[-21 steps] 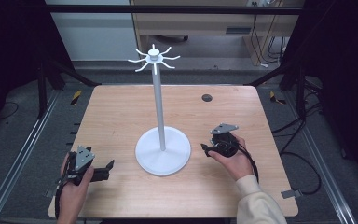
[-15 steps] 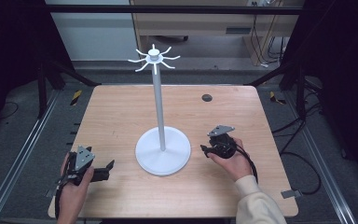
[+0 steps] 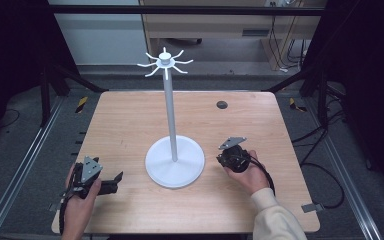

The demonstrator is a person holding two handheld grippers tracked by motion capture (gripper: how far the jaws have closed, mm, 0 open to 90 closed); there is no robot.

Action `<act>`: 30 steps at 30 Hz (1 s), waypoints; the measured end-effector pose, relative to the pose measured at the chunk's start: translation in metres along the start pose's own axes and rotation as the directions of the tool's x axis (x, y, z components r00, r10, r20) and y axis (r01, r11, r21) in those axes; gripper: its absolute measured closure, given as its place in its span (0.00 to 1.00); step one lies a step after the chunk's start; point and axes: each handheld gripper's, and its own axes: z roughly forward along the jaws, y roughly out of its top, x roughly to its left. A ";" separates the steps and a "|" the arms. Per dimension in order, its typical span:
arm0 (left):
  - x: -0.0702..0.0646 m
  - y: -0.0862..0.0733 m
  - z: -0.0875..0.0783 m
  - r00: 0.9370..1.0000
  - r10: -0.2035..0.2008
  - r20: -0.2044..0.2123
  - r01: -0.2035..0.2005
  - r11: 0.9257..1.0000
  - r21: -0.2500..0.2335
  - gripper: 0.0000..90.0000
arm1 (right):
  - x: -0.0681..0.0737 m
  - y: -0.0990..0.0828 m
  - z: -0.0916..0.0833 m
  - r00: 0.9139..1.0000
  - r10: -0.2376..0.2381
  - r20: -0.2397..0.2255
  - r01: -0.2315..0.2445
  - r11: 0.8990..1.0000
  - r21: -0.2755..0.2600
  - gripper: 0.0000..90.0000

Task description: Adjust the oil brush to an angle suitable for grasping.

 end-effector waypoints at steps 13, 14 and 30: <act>0.000 0.000 0.000 1.000 0.005 0.002 -0.006 1.000 0.004 0.03 | -0.019 -0.007 0.005 0.995 0.070 0.073 -0.072 0.997 0.029 1.00; 0.000 0.000 0.000 1.000 0.006 0.002 -0.006 1.000 0.004 0.03 | -0.019 -0.007 0.005 0.995 0.070 0.073 -0.072 0.997 0.029 1.00; -0.002 0.000 0.001 1.000 0.010 0.008 -0.010 1.000 0.008 0.03 | -0.028 -0.013 0.023 0.994 0.062 0.095 -0.072 0.992 0.106 1.00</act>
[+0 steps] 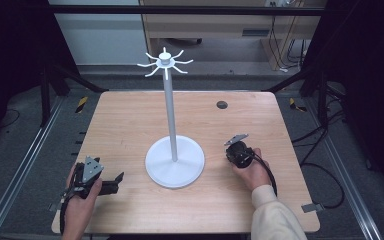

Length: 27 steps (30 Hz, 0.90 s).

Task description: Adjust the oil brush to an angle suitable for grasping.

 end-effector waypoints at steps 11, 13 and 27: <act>0.000 0.000 0.000 1.000 0.001 0.001 -0.001 1.000 0.003 0.03 | 0.000 0.000 0.003 1.000 -0.007 0.019 0.006 0.999 0.032 1.00; 0.000 0.000 0.000 1.000 0.002 0.002 -0.002 1.000 0.002 0.03 | 0.000 0.000 0.003 1.000 -0.010 0.029 0.009 0.999 0.037 1.00; -0.001 0.000 0.001 1.000 0.008 0.003 -0.008 1.000 0.006 0.03 | -0.010 -0.003 0.002 0.994 0.030 0.105 -0.037 0.997 0.062 1.00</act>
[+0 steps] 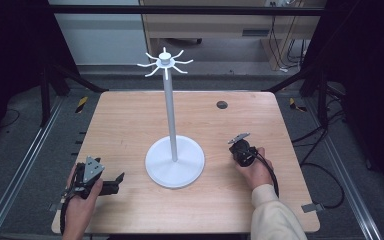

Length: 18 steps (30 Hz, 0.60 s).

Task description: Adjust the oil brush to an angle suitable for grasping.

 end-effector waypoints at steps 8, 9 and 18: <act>0.000 0.000 0.000 1.000 0.000 -0.001 0.000 1.000 0.003 0.03 | -0.001 -0.001 0.000 1.000 0.008 0.001 -0.008 1.000 -0.001 1.00; 0.000 0.000 0.000 1.000 0.000 -0.001 0.000 1.000 0.003 0.03 | -0.001 -0.001 0.000 1.000 0.008 0.000 -0.008 1.000 -0.001 1.00; 0.000 0.000 0.001 1.000 -0.002 0.000 0.002 1.000 0.005 0.03 | -0.002 -0.002 -0.013 0.999 0.041 -0.028 -0.042 0.999 -0.033 1.00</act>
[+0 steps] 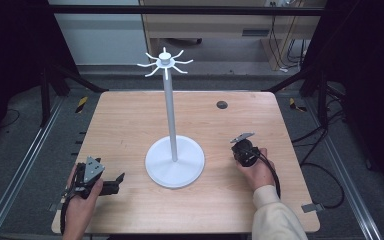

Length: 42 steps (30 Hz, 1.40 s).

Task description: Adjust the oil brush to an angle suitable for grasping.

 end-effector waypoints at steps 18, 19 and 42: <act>0.001 0.000 -0.001 1.000 -0.008 0.001 0.008 1.000 -0.003 0.03 | -0.006 -0.007 -0.032 0.996 0.081 -0.023 -0.081 0.997 0.005 0.95; 0.001 0.000 -0.001 1.000 -0.008 -0.001 0.008 1.000 -0.003 0.03 | -0.007 -0.008 -0.032 0.996 0.091 -0.026 -0.090 0.996 0.014 0.94; 0.002 0.000 0.000 1.000 -0.006 0.004 0.006 1.000 0.002 0.03 | -0.021 -0.019 -0.030 0.987 0.156 -0.033 -0.150 0.978 0.147 0.71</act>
